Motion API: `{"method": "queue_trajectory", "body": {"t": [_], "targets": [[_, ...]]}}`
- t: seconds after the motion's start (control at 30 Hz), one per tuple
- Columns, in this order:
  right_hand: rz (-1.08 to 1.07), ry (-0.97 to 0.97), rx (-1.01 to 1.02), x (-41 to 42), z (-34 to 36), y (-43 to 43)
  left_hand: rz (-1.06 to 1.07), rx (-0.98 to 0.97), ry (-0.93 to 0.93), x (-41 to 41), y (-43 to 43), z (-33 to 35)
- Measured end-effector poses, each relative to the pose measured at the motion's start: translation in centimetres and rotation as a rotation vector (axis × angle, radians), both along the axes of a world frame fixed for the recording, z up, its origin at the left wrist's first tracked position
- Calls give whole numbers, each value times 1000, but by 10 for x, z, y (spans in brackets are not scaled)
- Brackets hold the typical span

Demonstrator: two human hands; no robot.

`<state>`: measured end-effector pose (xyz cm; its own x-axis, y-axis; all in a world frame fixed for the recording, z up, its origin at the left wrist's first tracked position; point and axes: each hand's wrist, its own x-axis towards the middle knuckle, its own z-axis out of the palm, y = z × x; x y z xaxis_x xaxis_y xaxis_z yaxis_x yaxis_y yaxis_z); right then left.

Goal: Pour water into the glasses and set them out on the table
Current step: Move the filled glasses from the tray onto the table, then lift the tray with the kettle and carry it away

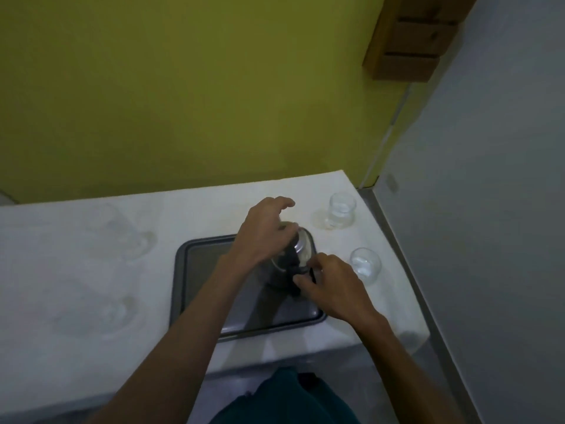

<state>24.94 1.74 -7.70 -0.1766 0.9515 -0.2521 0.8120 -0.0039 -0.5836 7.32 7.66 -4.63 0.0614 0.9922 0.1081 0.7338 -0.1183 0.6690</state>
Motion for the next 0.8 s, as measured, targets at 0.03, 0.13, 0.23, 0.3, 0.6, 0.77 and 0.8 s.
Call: {"method": "queue_trajectory", "body": {"t": [0.03, 0.13, 0.23, 0.3, 0.6, 0.77, 0.8], "targets": [[4, 1, 2, -8, -4, -5, 20, 8, 0, -14, -13, -5], [-26, 6, 2, -25, -17, -13, 85, -24, 25, -49, -46, -35], [-104, -3, -7, -36, -25, -13, 157, -100, 84, -79, -77, -74], [-108, 1, -32, -41, -27, -11, 205, -174, 113, -93, -96, -94], [-35, 148, -58, -72, -33, -19, 334, -276, 159, -130, -141, -137], [28, 123, -25, -90, -33, -28, 352, -327, 167, -139, -148, -144], [39, 141, -37, -91, -35, -30, 356, -344, 160, -139, -147, -146]]}}
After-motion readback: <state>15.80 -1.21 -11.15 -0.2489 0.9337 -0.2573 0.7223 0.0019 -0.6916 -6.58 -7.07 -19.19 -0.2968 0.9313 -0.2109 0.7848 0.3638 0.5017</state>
